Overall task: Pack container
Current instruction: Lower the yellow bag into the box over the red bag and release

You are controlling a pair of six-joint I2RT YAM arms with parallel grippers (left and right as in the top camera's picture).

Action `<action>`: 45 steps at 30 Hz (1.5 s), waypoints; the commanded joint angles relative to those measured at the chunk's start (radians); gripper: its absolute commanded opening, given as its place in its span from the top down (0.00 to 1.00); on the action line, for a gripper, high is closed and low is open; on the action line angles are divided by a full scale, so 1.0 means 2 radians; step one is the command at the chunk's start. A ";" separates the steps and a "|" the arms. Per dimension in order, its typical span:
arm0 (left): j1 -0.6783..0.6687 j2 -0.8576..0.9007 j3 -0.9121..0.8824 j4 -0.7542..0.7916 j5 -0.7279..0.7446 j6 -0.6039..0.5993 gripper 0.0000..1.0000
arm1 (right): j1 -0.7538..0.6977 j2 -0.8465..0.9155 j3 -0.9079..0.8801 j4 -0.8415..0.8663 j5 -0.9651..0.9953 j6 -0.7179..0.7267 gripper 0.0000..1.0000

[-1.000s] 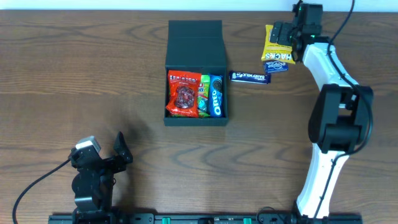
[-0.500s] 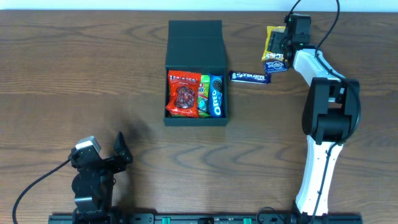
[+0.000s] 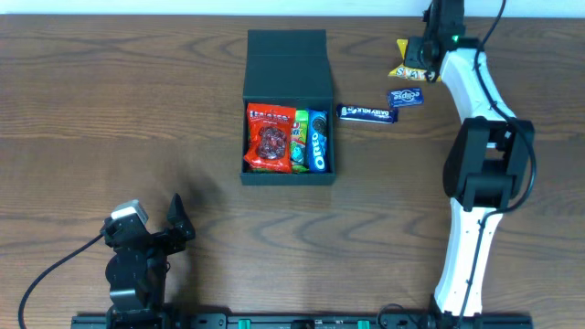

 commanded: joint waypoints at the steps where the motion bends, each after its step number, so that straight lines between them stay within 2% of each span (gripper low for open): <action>1: -0.002 -0.003 -0.010 -0.004 -0.009 -0.004 0.05 | 0.022 -0.015 0.080 -0.043 0.001 -0.006 0.93; 4: -0.002 -0.003 -0.010 -0.004 -0.009 -0.004 0.05 | 0.047 -0.037 0.126 -0.111 -0.034 -0.005 0.97; 10: -0.002 -0.003 -0.010 -0.004 -0.009 -0.004 0.05 | 0.117 -0.083 0.130 -0.209 -0.131 0.018 0.99; 16: -0.002 -0.003 -0.010 -0.004 -0.009 -0.004 0.05 | 0.174 -0.138 0.122 -0.270 -0.106 0.005 0.98; 19: -0.002 -0.003 -0.010 -0.004 -0.009 -0.004 0.05 | 0.191 -0.173 0.065 -0.299 -0.080 0.007 0.98; 23: -0.002 -0.003 -0.010 -0.004 -0.009 -0.004 0.05 | 0.230 -0.176 -0.012 -0.257 -0.082 0.063 0.98; 27: -0.002 -0.003 -0.010 -0.004 -0.009 -0.004 0.05 | 0.292 -0.176 -0.061 -0.191 -0.074 0.082 0.99; 32: -0.002 -0.003 -0.010 -0.004 -0.009 -0.004 0.05 | 0.346 -0.172 -0.113 -0.127 0.010 0.166 0.99; 35: -0.002 -0.003 -0.010 -0.004 -0.009 -0.004 0.05 | 0.359 -0.172 -0.147 -0.079 0.015 0.192 0.99; 40: -0.002 -0.003 -0.010 -0.004 -0.009 -0.004 0.05 | 0.360 -0.169 -0.192 -0.036 0.048 0.282 0.99; 45: -0.002 -0.003 -0.010 -0.004 -0.009 -0.004 0.05 | 0.362 -0.166 -0.229 0.030 0.044 0.287 0.99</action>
